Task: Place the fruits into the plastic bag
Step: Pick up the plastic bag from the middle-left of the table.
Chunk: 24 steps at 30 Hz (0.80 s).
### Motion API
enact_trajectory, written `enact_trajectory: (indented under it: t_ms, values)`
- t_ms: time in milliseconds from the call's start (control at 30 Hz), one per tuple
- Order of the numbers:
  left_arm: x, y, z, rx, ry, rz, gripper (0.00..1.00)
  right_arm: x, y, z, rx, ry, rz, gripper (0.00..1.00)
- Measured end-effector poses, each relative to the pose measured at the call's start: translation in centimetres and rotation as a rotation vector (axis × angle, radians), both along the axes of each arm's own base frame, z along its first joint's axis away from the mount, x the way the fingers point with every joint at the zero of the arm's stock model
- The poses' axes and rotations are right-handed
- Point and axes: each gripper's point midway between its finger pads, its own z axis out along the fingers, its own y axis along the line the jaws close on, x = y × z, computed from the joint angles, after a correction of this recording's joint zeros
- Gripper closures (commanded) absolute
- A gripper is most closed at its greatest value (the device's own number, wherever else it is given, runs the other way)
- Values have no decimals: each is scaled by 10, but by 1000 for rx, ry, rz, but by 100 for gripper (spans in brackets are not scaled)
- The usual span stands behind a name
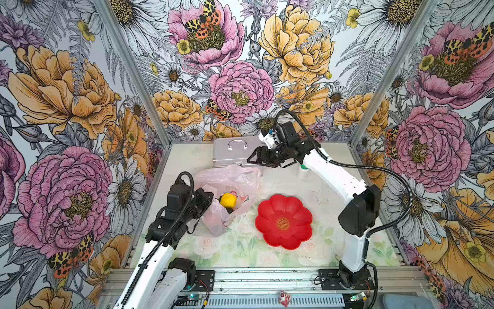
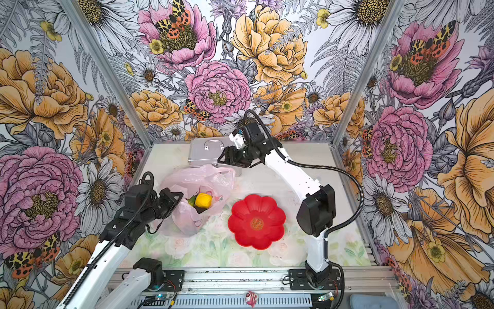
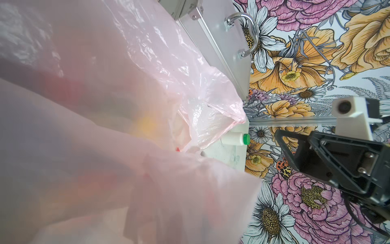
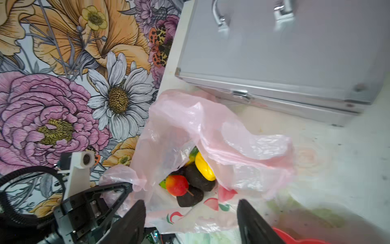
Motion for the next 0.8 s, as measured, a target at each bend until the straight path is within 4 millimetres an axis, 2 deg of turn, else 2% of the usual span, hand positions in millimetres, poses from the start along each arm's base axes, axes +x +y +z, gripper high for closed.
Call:
enact_trajectory:
  t_ms: [133, 267, 433, 633, 800]
  values:
    - [0, 2, 3, -3, -7, -1, 100, 4, -19, -29, -145, -56, 14, 30]
    - [-3, 4, 5, -8, -14, -1, 100, -1, -25, -55, -267, -92, 73, 30]
    - [-6, 7, 8, -17, -22, 2, 100, 0, -20, -75, -331, -116, 132, 31]
    - [-8, 9, 9, -23, -23, 8, 100, 17, -9, -100, -366, -115, 162, 33]
    - [-9, 11, 7, -25, -14, 11, 100, 34, -1, -102, -372, -142, 161, 39]
